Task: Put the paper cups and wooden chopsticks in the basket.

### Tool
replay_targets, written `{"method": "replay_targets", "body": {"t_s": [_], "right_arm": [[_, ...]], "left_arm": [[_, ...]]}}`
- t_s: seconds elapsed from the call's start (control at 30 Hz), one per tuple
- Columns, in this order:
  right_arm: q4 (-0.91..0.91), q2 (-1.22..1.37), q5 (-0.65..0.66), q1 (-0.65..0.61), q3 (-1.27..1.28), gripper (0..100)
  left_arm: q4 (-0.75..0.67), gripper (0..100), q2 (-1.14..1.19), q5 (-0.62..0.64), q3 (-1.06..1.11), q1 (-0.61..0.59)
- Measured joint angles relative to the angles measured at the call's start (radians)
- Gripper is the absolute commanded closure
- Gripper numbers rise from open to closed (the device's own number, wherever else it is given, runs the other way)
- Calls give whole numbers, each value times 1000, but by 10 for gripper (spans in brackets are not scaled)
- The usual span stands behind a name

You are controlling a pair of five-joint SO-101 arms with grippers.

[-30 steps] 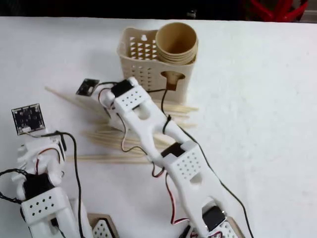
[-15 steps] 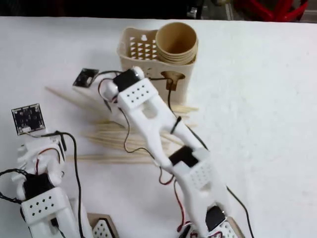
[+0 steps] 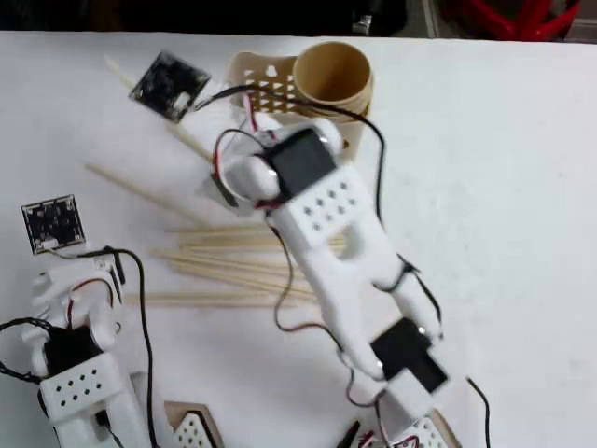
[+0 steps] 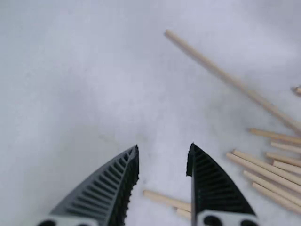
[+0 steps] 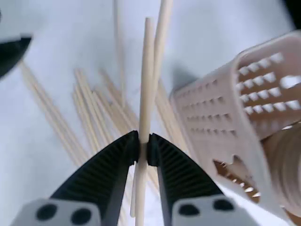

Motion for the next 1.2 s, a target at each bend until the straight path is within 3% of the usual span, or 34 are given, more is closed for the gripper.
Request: {"method": "replay_targets", "body": {"t_s": [0.23, 0.6, 0.87, 1.2], "right_arm": [[-230, -104, -31, 40, 0, 980], [-644, -41, -35, 110, 0, 980], [-945, 52, -187, 161, 0, 980], [-1025, 229, -203, 229, 2, 980]], "left_arm": [[0, 819, 0, 0, 0, 0], [0, 819, 0, 0, 0, 0], [0, 819, 0, 0, 0, 0], [0, 819, 0, 0, 0, 0]]}}
